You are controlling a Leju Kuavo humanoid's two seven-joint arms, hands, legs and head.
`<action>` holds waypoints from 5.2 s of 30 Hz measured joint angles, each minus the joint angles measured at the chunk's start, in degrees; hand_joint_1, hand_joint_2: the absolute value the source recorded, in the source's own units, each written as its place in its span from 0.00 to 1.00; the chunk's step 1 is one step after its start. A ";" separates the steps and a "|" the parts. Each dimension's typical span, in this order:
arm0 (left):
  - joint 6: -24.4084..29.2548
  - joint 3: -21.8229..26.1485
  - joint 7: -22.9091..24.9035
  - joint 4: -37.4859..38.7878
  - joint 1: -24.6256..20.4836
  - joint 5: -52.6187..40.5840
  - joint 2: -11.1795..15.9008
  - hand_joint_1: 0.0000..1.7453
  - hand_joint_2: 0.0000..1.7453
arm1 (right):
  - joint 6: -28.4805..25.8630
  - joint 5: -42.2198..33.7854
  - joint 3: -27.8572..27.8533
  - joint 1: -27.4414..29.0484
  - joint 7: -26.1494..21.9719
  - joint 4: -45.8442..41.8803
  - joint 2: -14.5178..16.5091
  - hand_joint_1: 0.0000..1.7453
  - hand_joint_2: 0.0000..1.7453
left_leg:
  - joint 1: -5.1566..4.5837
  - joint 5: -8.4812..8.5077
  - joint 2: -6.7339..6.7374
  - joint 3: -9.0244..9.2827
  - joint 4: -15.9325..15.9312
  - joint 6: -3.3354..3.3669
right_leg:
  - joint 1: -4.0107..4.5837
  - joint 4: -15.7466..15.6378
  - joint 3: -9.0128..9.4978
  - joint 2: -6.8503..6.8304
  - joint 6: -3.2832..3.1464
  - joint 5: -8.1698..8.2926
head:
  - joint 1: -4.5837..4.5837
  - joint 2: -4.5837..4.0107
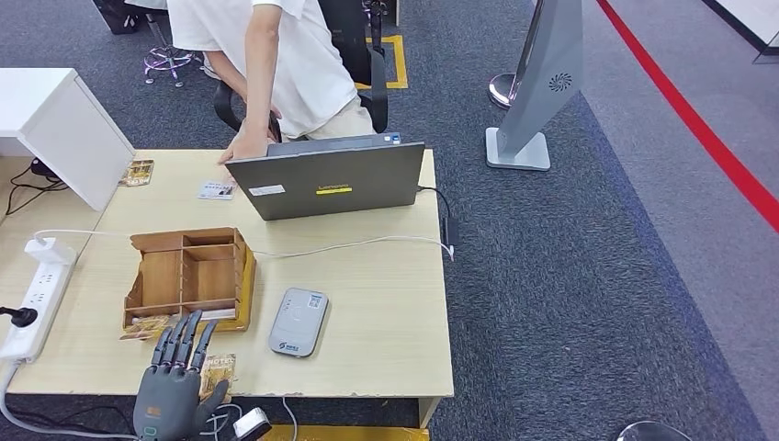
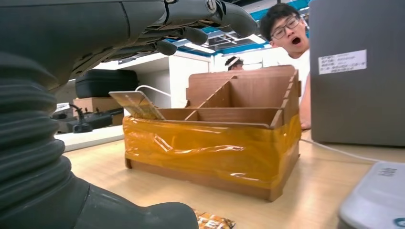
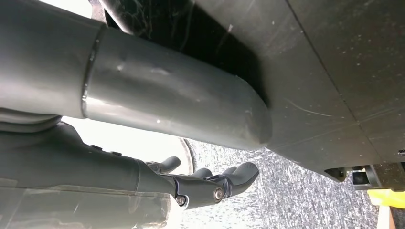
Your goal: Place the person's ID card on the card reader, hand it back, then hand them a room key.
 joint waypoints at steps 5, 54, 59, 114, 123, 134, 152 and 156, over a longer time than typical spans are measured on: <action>0.00 4.67 -2.58 1.94 -1.27 -3.36 -1.93 0.00 1.00 | 0.80 -0.01 1.48 -0.12 0.21 0.00 0.00 0.00 0.00 | 0.00 0.00 0.00 0.00 0.00 0.00 | 0.00 0.00 0.01 0.00 0.00 0.00 | 0.01 0.00; 0.04 26.74 -10.72 2.07 -10.97 -8.67 -7.97 0.00 1.00 | 5.20 -0.01 7.29 -1.77 0.26 0.00 0.00 0.00 0.00 | 0.01 0.01 0.00 0.01 0.00 0.00 | 0.00 0.01 0.01 0.00 -0.02 0.02 | 0.01 0.00; 0.04 26.46 -9.71 2.17 -12.23 -8.92 -8.41 0.00 1.00 | 5.34 -0.01 7.52 -1.92 0.18 0.02 0.00 0.00 0.00 | 0.01 0.01 0.01 0.02 0.00 0.00 | 0.00 0.01 0.01 0.01 -0.03 0.03 | 0.01 0.00; 0.04 20.98 0.36 11.62 -15.27 -4.57 -4.70 1.00 1.00 | 2.42 -0.32 7.95 -1.28 0.42 0.02 0.00 0.00 0.00 | 0.01 0.01 0.01 0.02 0.00 0.00 | 0.01 0.01 0.00 0.01 -0.04 0.04 | 0.01 0.00; 0.26 19.30 0.58 14.05 -16.05 -4.09 -3.57 1.00 0.00 | 2.32 -0.31 7.95 -1.22 0.42 0.02 0.00 0.00 0.00 | 0.01 0.01 0.02 0.02 0.00 0.00 | 0.00 0.01 0.01 0.02 -0.04 0.04 | 0.01 0.00; 0.32 17.64 2.59 15.15 -16.62 -3.43 -2.73 1.00 0.00 | 2.33 -0.13 7.95 -1.22 0.53 0.02 0.00 0.00 0.00 | 0.01 0.01 0.03 0.03 0.00 0.00 | 0.01 0.02 0.01 0.02 -0.05 0.04 | 0.01 0.00; 0.34 8.43 4.38 0.96 -13.39 2.05 -1.82 1.00 0.00 | 1.96 -0.73 7.95 -0.93 0.77 0.02 0.00 0.00 0.00 | 0.01 0.01 0.02 0.03 0.00 0.00 | 0.01 0.02 0.01 0.01 -0.05 0.04 | 0.00 0.00; 0.33 6.08 4.76 -2.13 -13.19 2.65 -1.37 1.00 0.00 | 1.95 -0.77 7.95 -0.91 0.77 0.02 0.00 0.00 0.00 | 0.02 0.01 0.02 0.02 0.00 0.00 | 0.02 0.02 0.01 0.01 -0.05 0.04 | 0.01 0.00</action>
